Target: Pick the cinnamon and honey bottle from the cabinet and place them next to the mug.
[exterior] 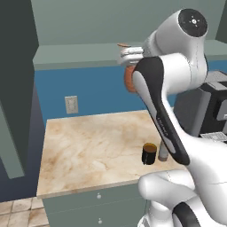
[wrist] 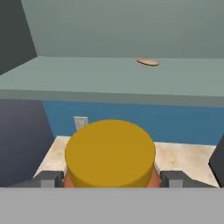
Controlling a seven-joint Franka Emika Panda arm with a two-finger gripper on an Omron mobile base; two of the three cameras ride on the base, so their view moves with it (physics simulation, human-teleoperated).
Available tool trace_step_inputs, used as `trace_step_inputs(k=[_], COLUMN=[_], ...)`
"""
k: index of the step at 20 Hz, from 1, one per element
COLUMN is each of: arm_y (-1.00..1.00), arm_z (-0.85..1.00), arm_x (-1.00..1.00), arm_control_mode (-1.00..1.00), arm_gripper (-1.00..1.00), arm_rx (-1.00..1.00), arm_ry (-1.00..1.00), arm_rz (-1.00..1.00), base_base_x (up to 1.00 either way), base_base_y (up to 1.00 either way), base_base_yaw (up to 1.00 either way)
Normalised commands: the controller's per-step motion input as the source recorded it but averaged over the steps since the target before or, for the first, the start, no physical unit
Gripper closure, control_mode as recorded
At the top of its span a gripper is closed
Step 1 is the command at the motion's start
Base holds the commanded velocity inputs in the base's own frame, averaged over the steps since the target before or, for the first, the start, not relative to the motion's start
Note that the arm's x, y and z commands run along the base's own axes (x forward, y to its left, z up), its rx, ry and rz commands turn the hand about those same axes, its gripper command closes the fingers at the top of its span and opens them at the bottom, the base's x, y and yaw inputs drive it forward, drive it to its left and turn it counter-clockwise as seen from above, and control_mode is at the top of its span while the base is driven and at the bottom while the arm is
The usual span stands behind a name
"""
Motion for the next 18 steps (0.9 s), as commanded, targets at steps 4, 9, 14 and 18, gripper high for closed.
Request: trace_step_inputs(k=[4, 9, 14, 18], arm_y=[0.16, 0.06, 0.0, 0.0], arm_z=[-0.78, -0.85, -0.71, -0.39], arm_x=[-0.11, -0.01, 0.01, 0.23], arm_control_mode=[-1.0, -1.0, -1.0, -1.0], arm_gripper=[1.0, 1.0, 1.0, 1.0], arm_rx=[-0.02, 0.0, 0.0, 0.0], arm_ry=[0.09, 0.11, 0.08, 0.02], arm_rz=[-0.04, -0.1, -0.17, -0.21], base_base_x=[0.0, 0.0, 0.0, 0.0], base_base_y=[0.0, 0.0, 0.0, 0.0], base_base_yaw=[0.0, 0.0, 0.0, 0.0])
